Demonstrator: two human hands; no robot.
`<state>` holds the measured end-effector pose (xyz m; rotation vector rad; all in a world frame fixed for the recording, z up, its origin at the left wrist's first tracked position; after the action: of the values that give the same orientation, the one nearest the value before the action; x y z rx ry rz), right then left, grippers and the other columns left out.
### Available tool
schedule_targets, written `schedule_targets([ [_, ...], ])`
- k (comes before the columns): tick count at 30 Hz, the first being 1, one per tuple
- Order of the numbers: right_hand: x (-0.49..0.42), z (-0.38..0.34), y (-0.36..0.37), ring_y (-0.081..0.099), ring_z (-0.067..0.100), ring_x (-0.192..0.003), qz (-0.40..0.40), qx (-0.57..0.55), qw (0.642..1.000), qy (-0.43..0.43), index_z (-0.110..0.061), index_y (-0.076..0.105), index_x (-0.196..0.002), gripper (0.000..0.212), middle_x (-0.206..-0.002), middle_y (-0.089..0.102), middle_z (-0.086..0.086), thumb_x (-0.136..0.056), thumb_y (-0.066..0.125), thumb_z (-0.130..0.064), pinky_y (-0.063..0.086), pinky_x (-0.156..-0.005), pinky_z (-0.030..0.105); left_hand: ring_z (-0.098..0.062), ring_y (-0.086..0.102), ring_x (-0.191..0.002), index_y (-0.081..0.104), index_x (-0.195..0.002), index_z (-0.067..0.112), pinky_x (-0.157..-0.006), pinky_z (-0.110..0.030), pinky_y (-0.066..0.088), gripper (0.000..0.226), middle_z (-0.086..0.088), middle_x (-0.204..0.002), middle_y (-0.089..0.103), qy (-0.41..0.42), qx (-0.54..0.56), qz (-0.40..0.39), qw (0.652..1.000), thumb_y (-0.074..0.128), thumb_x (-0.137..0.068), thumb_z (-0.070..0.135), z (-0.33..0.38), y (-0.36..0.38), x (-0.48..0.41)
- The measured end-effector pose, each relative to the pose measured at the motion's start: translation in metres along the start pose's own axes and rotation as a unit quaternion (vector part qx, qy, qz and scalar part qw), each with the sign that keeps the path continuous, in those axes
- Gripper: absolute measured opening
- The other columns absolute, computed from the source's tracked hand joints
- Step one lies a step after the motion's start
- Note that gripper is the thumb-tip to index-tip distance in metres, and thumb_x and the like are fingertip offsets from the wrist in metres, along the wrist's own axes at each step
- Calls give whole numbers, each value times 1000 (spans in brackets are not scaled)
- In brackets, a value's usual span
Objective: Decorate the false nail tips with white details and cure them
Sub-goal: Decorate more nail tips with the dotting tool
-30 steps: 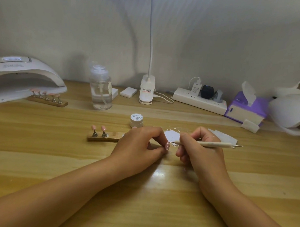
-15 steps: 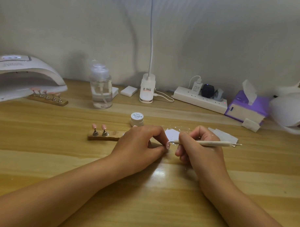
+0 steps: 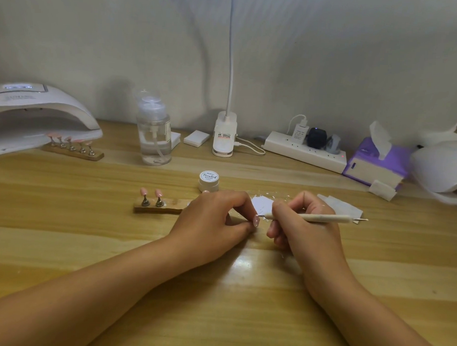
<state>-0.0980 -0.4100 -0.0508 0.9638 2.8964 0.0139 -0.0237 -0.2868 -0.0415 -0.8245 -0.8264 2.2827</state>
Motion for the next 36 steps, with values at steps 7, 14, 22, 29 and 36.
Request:
schedule_targets([
  [7,0,-4,-7,46,8,-38,15,-36,999,-30,-13,47,-70,27,-47,59,5,-91,63,-9,37,-38,16,5,54,-61,59,-75,43,-60,-22,30,23,44,-73,55,2,3,1,1000,72,-84,26,1,-1,1],
  [14,5,-19,-2,62,12,-52,-1,-29,997,-78,-11,58,-90,28,-69,73,7,-87,67,-38,48,-44,20,6,53,-58,58,-72,41,-56,-18,27,24,43,-64,54,-7,4,3,1000,72,-86,27,1,-1,0],
  [22,2,-1,1,54,12,-38,-15,-28,999,2,-9,46,-75,25,-51,65,10,-90,65,-7,42,-39,18,7,53,-56,62,-77,38,-52,-14,29,20,44,-59,52,-7,2,-4,1000,71,-85,22,1,-1,1],
  [29,1,0,4,52,12,-37,-27,28,999,-2,-9,45,-65,23,-50,64,15,-80,60,-1,38,-38,14,6,52,-55,64,-77,35,-55,-12,32,19,44,-58,51,-3,3,-3,1000,72,-84,20,2,-1,1],
  [36,-2,6,5,56,13,-40,-39,47,998,-3,-12,46,-64,24,-55,67,16,-79,63,-4,41,-40,18,6,53,-56,66,-80,34,-55,-18,28,16,42,-61,53,-8,4,-5,1000,71,-83,19,0,-1,0],
])
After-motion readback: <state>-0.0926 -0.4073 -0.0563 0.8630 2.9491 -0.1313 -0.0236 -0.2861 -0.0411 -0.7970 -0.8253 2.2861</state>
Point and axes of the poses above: each hand's wrist, its own x-axis away from the middle knuckle, its own y-axis out of the palm, z = x × y, the point moved 9 cm from there along -x, towards the middle knuckle
